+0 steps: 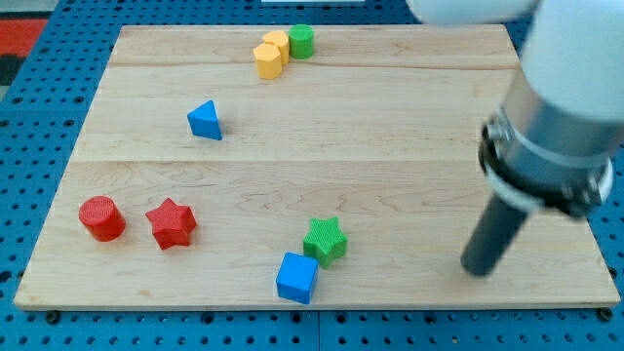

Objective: Push the blue cube below the red star

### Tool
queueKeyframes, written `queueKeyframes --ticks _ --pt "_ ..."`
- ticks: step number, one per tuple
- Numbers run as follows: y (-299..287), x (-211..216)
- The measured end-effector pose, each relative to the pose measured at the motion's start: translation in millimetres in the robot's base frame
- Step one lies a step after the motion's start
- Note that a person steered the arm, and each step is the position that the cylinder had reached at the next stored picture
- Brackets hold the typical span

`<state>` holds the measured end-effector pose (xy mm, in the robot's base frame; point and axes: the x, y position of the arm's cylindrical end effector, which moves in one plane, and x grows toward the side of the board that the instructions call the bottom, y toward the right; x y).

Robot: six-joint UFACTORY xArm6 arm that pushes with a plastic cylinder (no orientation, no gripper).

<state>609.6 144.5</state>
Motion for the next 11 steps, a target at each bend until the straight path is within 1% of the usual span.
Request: queueKeyframes --ticks 1,2,3,4,5,6,7,8,9,10,11 --pt "-72 9" --pt "-146 -13" --pt "-197 -22" --pt "-184 -22" --pt "-212 -7" --pt "-295 -27" --pt "-304 -31" --pt "-207 -39" --pt "-183 -91" --pt "-133 -103" --pt "-42 -89"
